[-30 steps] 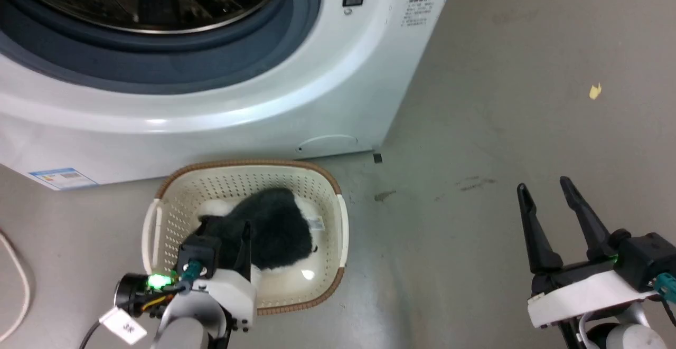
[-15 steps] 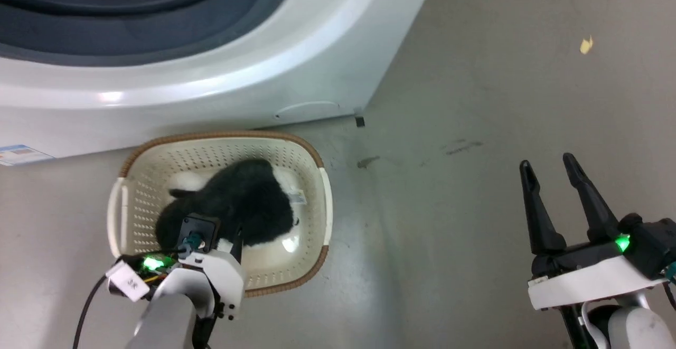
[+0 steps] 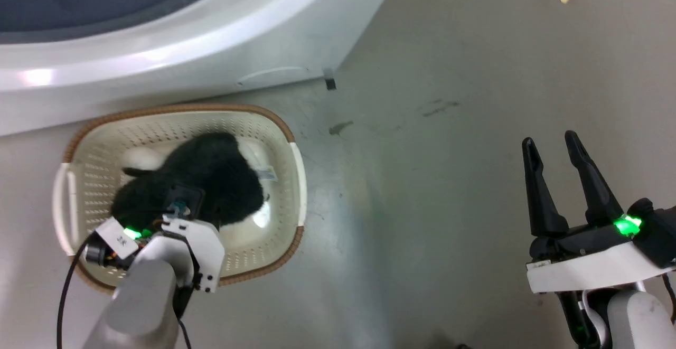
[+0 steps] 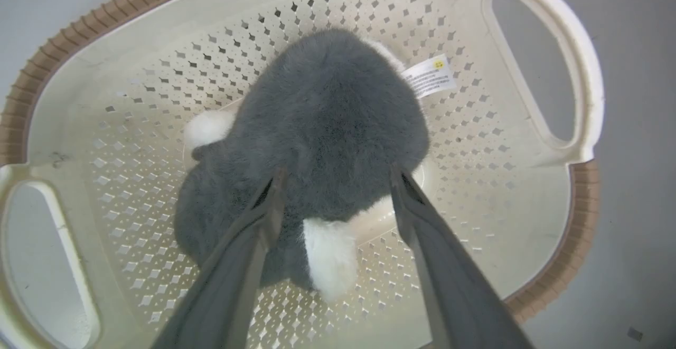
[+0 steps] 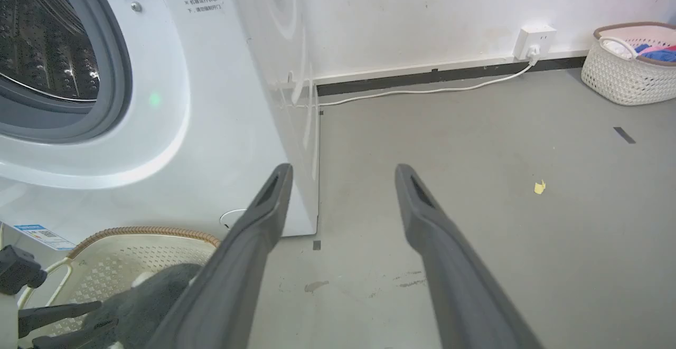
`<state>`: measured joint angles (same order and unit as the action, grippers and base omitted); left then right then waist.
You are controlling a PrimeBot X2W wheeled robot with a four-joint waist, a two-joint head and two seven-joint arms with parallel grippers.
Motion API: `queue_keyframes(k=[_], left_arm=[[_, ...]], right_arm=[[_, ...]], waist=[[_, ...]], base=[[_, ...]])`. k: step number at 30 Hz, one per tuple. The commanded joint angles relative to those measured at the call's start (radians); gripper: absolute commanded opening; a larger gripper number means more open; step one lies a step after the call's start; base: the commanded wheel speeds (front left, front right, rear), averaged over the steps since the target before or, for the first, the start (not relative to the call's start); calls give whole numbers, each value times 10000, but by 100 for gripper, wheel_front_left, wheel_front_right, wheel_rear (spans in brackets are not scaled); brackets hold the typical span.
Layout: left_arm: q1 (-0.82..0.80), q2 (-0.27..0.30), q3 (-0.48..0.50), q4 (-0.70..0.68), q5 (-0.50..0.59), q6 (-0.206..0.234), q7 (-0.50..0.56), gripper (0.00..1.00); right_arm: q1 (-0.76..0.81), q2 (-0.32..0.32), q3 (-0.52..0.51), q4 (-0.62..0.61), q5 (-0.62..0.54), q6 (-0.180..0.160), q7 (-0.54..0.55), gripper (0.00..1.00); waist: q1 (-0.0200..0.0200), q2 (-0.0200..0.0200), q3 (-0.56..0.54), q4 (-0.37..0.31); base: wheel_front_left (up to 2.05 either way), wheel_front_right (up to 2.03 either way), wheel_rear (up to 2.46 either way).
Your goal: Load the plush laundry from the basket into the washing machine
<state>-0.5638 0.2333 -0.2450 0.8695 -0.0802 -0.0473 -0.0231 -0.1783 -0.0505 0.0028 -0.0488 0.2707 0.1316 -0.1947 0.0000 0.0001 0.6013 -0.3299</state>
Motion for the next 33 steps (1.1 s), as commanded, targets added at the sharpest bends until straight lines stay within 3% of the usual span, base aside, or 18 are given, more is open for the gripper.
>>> queue_keyframes(k=[1,7,25,31,32,33], left_arm=[[-346,92,-92,266,24,11,39,100],[-1149,546,-390,1062,109,122,245,100],[-3769,1457,-1591,3351,248,-426,2226,100],[-4026,1474,-1634,3812,-69,-532,2439,100],[-3996,1438,-1636,3805,-120,-568,2395,0],[-3958,1426,-1636,3794,-169,-595,2316,0]], right_arm=[[-167,3,26,-68,138,-7,-91,100],[-349,3,128,-63,448,-8,-216,100],[-938,3,346,-123,1088,-9,-592,100],[-1047,3,327,-90,1211,-9,-671,100],[-1053,3,336,-75,1210,-9,-671,100],[-1063,3,350,-56,1215,-9,-671,100]], waist=[[0,-1,271,-196],[0,-1,859,-518],[0,-1,2651,-1300],[0,-1,2982,-1426],[0,-1,2972,-1428],[0,-1,2945,-1441]], base=[[0,0,0],[0,0,0],[0,0,0],[0,0,0],[0,0,0],[0,0,0]])
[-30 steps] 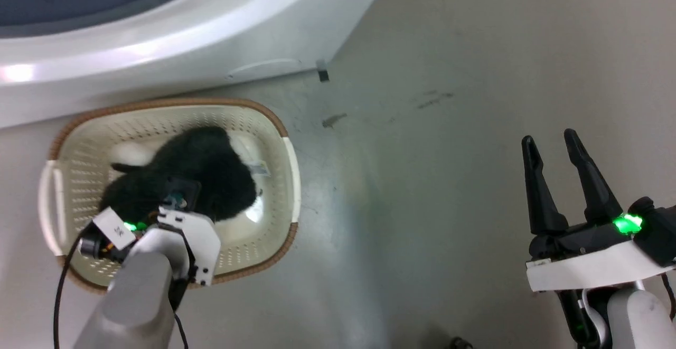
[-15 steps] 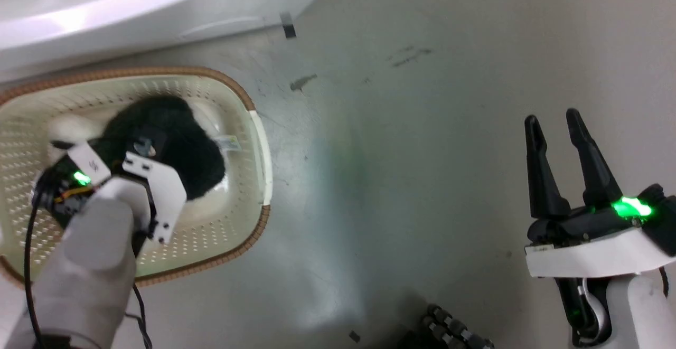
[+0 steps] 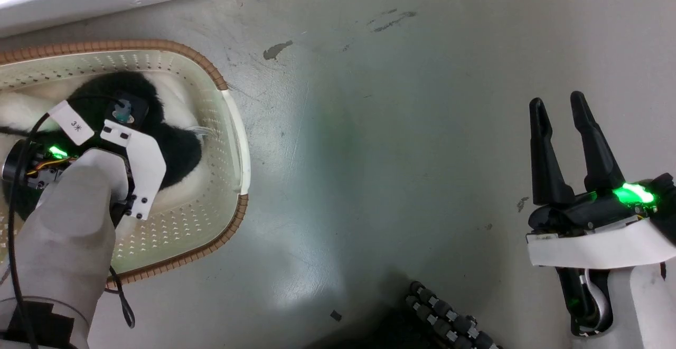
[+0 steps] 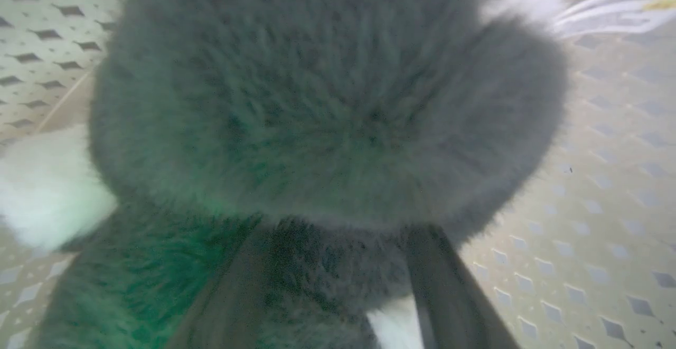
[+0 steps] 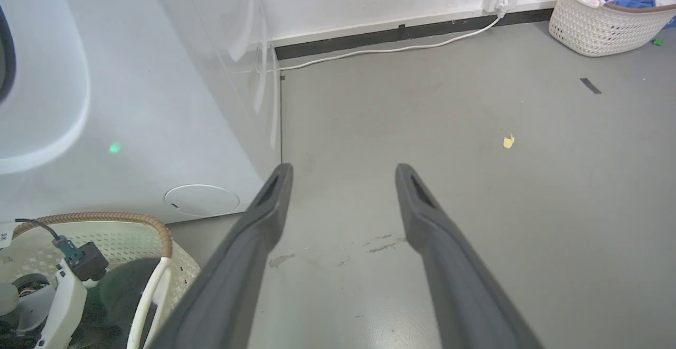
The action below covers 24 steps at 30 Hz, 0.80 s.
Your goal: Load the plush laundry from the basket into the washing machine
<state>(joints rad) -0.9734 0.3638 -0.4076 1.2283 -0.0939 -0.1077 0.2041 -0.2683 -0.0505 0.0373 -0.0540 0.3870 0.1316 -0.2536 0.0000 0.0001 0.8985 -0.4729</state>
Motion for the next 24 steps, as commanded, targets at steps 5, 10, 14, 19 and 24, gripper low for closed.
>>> queue_keyframes(k=[5,10,14,19,24], left_arm=[[430,20,-19,194,-184,74,-395,0],[922,-401,4,180,-395,191,-1130,0],[1404,-743,122,155,-655,312,-1953,0],[2026,-1150,195,-19,-878,505,-3383,0],[2671,-1514,251,-411,-1071,592,-4469,0]], right_arm=[[-158,3,-102,90,-32,-9,-82,100],[37,3,-462,89,-460,-9,-82,100],[347,3,-609,49,-903,-9,-82,100],[710,3,-897,-1,-1340,-9,-82,100],[1105,3,-1046,-72,-1749,-9,-82,100]], waist=[[0,-1,-390,74],[0,-1,-1284,494],[0,-1,-2211,904],[0,-1,-3418,1421],[0,-1,-4581,1909]], base=[[0,0,0],[0,0,0],[0,0,0],[0,0,0],[0,0,0]])
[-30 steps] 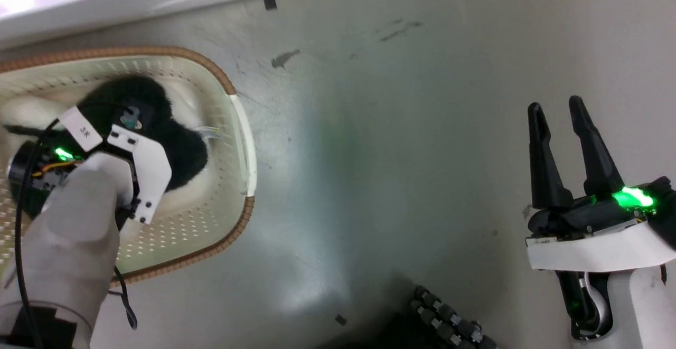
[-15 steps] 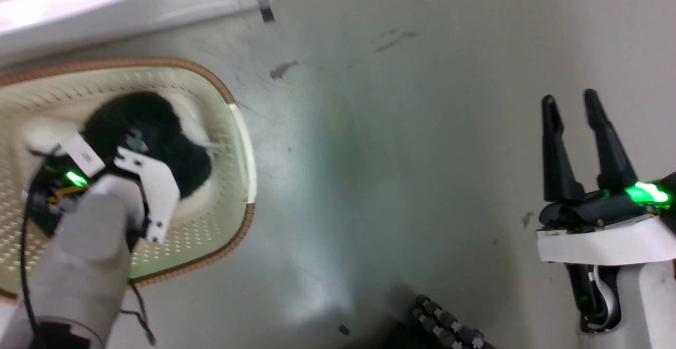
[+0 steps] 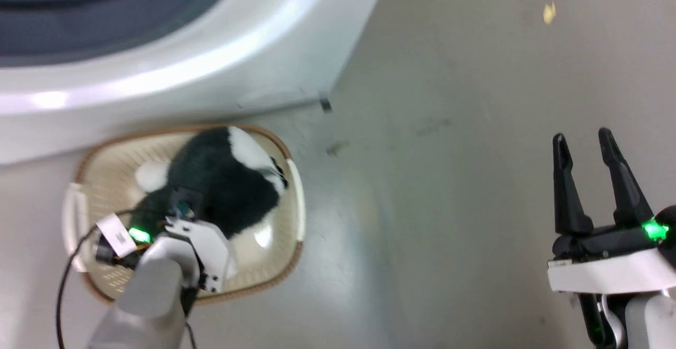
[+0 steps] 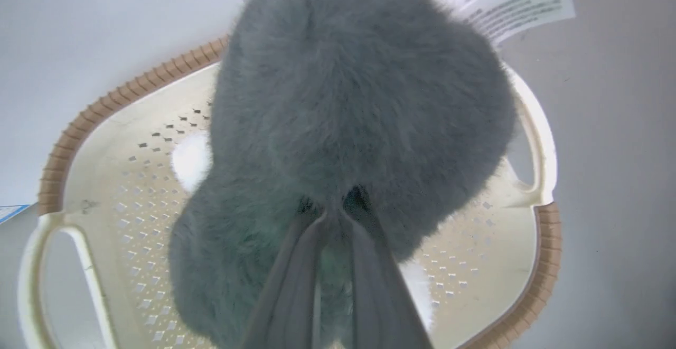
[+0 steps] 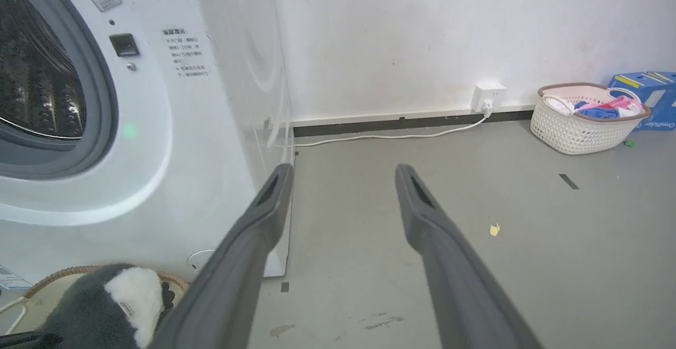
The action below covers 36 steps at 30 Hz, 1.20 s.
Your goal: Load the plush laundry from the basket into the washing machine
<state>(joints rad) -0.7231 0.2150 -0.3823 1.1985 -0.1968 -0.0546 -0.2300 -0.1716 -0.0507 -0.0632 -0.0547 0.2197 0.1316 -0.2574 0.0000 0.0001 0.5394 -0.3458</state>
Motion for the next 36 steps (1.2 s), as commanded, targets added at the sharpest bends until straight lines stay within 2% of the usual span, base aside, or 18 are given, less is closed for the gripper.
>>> queue_keyframes(k=[1,4,6,7,9,10,11,12,17,18,25,28,33,36], left_arm=[[169,-26,-2,-114,-41,61,-128,0],[804,-210,3,-815,-103,108,-301,0],[993,-235,3,-1211,-83,142,-307,0],[1480,-249,41,-2106,-50,223,-312,0],[1746,-243,70,-2542,-33,262,-313,0],[2250,-235,131,-3404,19,354,-314,0],[2250,-235,131,-3404,19,354,-314,0],[2687,-234,234,-4227,46,446,-315,0],[3318,-190,447,-5776,171,587,-316,0],[3510,-139,572,-6582,287,698,-316,0],[3684,91,1091,-8356,414,814,-317,0],[3310,337,1432,-9151,492,835,-317,0],[2475,755,1642,-9430,645,794,-254,0],[1514,1169,1716,-9486,829,688,170,0]], right_arm=[[138,5,-41,-65,-75,-9,-44,100],[449,5,-78,-77,-289,-9,-44,100],[539,5,-80,-75,-336,-9,-44,100],[721,5,-107,-67,-407,-9,-44,100],[812,5,-118,-68,-441,-9,-44,100],[971,5,-163,-70,-498,-9,-44,100],[971,5,-163,-70,-498,-9,-44,100],[1081,5,-217,-81,-530,-9,-44,100],[1248,5,-349,-119,-543,-9,-44,100],[1300,5,-396,-129,-543,-9,-44,100],[1319,5,-407,-211,-477,-9,-44,100],[1171,5,-321,-288,-408,-9,-44,100],[892,5,-286,-283,-160,-9,-44,100],[684,5,-133,-261,75,-9,-44,100]], waist=[[0,-1,-990,638],[0,-1,-1876,988],[0,-1,-2080,1060],[0,-1,-2491,1199],[0,-1,-2655,1253],[0,-1,-2967,1368],[0,-1,-2967,1368],[0,-1,-3176,1463],[0,-1,-3414,1617],[0,-1,-3466,1662],[0,-1,-3340,1659],[0,-1,-2965,1477],[0,-1,-2342,1191],[0,-1,-1737,921]], base=[[0,0,0],[0,0,0],[0,0,0],[0,0,0],[0,0,0],[0,0,0],[0,0,0],[0,0,0],[0,0,0],[0,0,0],[0,0,0],[0,0,0],[0,0,0],[0,0,0]])
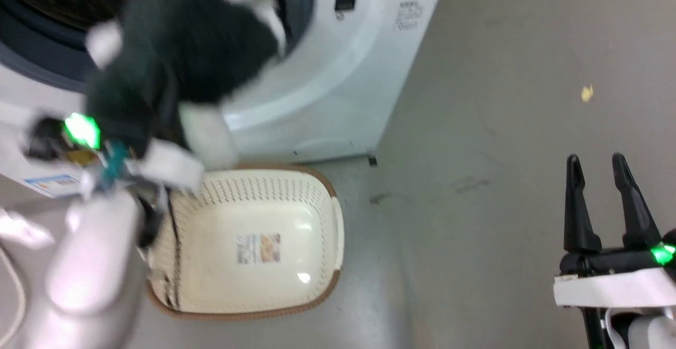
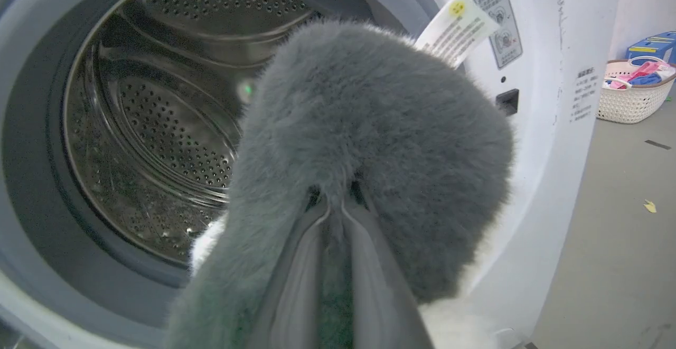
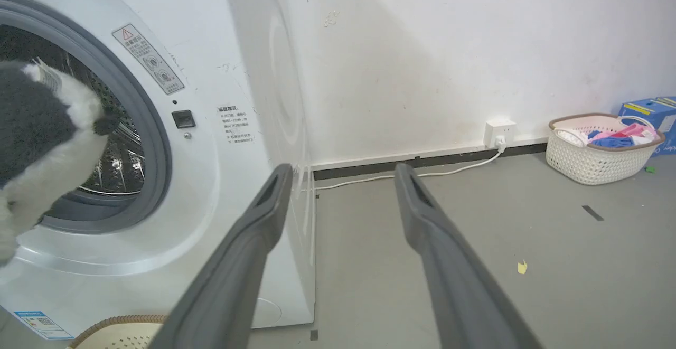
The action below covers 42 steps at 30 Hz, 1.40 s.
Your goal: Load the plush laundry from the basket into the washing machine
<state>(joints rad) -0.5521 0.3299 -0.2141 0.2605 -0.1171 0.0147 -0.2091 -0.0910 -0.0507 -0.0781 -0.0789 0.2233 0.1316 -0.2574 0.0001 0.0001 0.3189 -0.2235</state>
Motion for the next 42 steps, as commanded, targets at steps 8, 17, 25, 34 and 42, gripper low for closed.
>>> queue_keyframes(k=[8,17,25,34,42], left_arm=[[-3435,1211,51,578,606,-601,1541,0],[-7087,2320,-437,2644,1554,-1090,2711,0],[-8839,2647,-880,4586,1873,-1275,3304,0],[-9241,2305,-1048,5949,1517,-1262,3012,100],[-8458,1757,-917,6781,951,-1060,1591,100]], right_arm=[[-853,5,322,87,741,-9,-44,100],[-1514,5,629,308,1467,-9,-44,100],[-1762,5,897,367,1883,-9,-44,100],[-1854,5,775,443,2044,-9,-44,100],[-1773,5,357,321,1352,-9,-44,100]], waist=[[-1,-1,2271,-1191],[-1,-1,3658,-2139],[-1,-1,4239,-2581],[-1,-1,4273,-2282],[-1,-1,3160,-1584]], base=[[0,0,0],[0,0,0],[0,0,0],[0,0,0],[0,0,0]])
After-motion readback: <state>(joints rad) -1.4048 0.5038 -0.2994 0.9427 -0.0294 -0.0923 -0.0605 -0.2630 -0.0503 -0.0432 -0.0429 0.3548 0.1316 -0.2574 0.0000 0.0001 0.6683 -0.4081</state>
